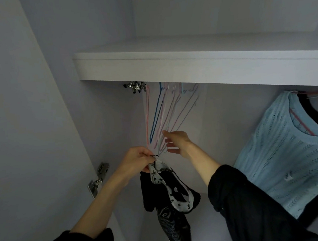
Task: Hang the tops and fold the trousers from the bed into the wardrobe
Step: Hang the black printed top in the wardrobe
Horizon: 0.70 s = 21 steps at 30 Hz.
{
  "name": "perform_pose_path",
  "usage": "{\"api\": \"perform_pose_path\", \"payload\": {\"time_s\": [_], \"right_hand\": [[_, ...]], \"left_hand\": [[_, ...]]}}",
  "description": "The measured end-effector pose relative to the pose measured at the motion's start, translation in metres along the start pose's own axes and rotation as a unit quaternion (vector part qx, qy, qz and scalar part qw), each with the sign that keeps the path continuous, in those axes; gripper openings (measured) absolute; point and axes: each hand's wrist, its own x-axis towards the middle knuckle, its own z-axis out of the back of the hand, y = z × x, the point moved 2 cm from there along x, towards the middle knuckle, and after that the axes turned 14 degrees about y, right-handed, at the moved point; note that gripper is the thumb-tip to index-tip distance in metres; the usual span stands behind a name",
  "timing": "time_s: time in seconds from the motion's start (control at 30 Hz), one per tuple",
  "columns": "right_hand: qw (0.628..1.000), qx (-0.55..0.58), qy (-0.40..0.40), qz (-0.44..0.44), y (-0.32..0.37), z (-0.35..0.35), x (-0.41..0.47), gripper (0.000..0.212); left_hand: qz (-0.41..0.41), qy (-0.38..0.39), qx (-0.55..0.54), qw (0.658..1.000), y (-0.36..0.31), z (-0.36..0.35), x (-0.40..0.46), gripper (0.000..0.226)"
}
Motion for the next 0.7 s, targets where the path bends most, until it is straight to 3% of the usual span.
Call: {"api": "perform_pose_path", "payload": {"time_s": [0.17,0.37,0.53,0.7], "right_hand": [[0.999,0.054,0.003,-0.001,0.002,-0.006,0.013,0.044],[0.998,0.033,-0.041,-0.019,0.005,-0.022,0.035,0.047],[0.997,0.02,-0.066,-0.03,0.012,-0.031,0.053,0.012],[0.991,0.115,-0.065,-0.007,0.009,-0.034,0.05,0.017]], "left_hand": [[0.004,-0.008,0.002,1.0,0.007,0.008,-0.002,0.016],[0.011,-0.025,0.005,1.0,0.018,0.023,0.001,0.018],[0.01,-0.047,-0.019,0.999,0.024,0.038,0.004,0.022],[0.017,-0.051,-0.029,0.998,0.034,0.041,0.008,0.022]]}}
